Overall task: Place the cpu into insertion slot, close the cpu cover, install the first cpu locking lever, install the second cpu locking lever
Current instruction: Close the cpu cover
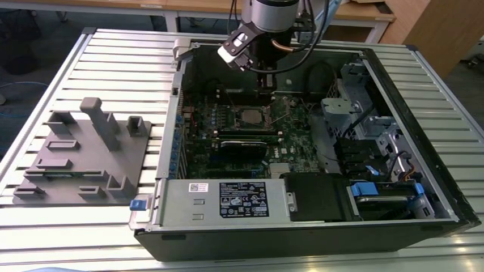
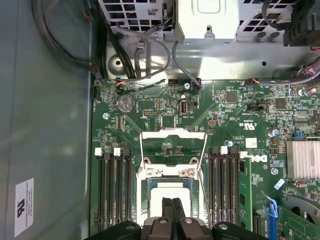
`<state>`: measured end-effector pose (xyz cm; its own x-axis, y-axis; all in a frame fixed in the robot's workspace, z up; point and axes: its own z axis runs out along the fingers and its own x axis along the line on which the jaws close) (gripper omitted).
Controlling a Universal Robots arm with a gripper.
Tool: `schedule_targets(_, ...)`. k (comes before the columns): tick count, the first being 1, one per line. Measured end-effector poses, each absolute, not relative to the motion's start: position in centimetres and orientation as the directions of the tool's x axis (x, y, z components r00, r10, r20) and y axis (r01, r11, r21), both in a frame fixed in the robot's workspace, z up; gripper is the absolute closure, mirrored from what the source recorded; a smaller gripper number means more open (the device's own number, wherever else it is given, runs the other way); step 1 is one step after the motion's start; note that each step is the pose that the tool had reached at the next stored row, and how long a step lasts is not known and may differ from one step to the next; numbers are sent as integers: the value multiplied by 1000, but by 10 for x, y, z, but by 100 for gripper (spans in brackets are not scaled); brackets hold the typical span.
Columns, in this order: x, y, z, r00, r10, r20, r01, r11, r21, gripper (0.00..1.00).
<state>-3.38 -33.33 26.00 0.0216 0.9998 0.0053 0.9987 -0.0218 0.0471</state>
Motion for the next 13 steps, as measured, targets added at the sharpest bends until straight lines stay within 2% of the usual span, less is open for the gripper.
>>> schedule_targets(13, -33, -333, 261, 22, 1000, 5, 999, -22, 47, 90)
